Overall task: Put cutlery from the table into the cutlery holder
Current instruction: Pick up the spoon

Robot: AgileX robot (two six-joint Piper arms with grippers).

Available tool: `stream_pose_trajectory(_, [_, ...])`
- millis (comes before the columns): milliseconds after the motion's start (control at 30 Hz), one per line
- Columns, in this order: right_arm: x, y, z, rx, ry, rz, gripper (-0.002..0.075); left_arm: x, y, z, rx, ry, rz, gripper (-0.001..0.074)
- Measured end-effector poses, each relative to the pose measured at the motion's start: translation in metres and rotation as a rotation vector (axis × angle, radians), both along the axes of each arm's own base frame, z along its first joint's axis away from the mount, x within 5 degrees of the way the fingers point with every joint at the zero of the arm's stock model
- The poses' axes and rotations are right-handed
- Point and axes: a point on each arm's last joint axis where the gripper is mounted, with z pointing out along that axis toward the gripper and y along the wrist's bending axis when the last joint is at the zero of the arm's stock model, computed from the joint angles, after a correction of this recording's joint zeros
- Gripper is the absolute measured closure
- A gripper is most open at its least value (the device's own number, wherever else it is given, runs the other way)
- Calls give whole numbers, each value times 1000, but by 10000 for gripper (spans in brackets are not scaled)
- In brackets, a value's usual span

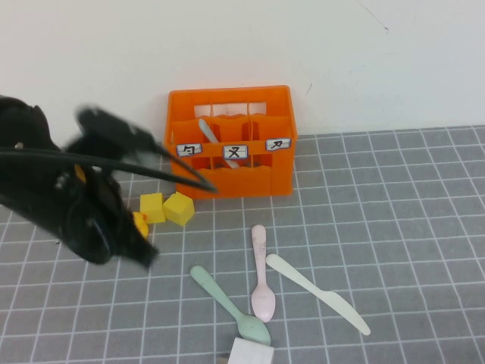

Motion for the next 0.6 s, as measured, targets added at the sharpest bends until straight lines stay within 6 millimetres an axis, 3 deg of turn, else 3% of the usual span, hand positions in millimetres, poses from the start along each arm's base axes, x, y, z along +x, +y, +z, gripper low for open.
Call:
stream_pose_trajectory(100, [0,0,0,0,0,0,729,-11,-9,-11,-49,190,-94,735])
stream_pose_trajectory(200, [0,0,0,0,0,0,729,-11,-16,-20,-75,265,-152,735])
stream_pose_trajectory(367, [0,0,0,0,0,0,729,-4,-21,-34,-27,262,-394,735])
stream_pose_trajectory(600, [0,0,0,0,0,0,729,8,-31,-59,33,180,-890,735])
